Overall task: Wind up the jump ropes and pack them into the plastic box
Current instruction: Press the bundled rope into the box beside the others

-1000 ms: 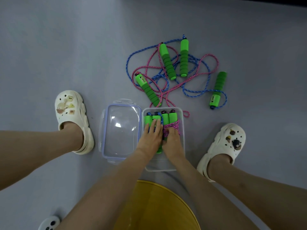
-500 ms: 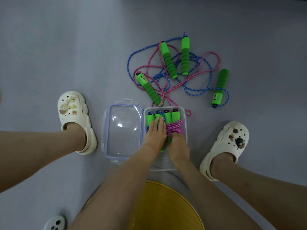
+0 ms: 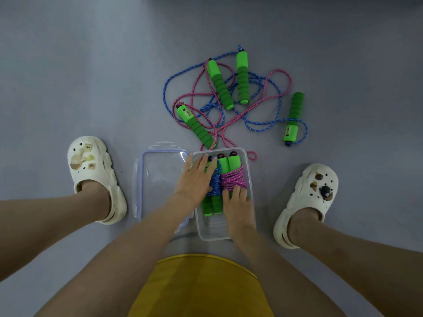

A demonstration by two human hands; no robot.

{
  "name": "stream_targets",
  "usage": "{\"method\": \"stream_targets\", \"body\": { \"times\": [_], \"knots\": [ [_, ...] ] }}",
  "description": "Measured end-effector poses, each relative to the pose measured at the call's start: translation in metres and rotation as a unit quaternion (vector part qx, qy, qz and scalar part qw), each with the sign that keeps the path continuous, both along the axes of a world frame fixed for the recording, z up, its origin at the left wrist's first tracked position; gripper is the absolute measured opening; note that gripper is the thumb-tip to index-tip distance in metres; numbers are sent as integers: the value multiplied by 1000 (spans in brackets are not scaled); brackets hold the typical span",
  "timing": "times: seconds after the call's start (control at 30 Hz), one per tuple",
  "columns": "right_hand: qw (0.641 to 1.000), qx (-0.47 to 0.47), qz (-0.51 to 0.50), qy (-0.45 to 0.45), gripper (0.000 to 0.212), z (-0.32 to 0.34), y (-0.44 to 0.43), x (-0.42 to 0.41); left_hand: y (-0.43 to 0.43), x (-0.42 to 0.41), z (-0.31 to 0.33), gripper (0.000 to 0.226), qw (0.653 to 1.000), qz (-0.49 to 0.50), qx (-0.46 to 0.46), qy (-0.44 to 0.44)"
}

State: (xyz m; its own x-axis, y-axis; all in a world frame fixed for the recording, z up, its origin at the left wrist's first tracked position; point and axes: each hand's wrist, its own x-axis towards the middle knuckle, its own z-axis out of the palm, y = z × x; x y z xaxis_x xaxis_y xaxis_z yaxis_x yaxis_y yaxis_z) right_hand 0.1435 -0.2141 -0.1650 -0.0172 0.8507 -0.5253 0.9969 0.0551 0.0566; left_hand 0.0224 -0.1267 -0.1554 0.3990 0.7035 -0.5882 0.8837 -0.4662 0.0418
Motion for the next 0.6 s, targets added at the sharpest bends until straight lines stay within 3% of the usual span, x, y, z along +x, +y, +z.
{"method": "stream_targets", "body": {
  "times": [0.17,0.4,0.5,0.6],
  "knots": [
    [999,15,33,11,41,-12,5,8,6,7,-5,91,999,30,-6,-9],
    [987,35,154,37,44,-22,7,35,19,11,-2,88,1000,-3,-5,-8],
    [978,32,196,64,57,-24,9,45,13,14,-3,82,1000,3,-12,-23],
    [974,42,217,55,44,-25,12,45,2,15,-7,77,1000,5,15,-24]
  ]
}}
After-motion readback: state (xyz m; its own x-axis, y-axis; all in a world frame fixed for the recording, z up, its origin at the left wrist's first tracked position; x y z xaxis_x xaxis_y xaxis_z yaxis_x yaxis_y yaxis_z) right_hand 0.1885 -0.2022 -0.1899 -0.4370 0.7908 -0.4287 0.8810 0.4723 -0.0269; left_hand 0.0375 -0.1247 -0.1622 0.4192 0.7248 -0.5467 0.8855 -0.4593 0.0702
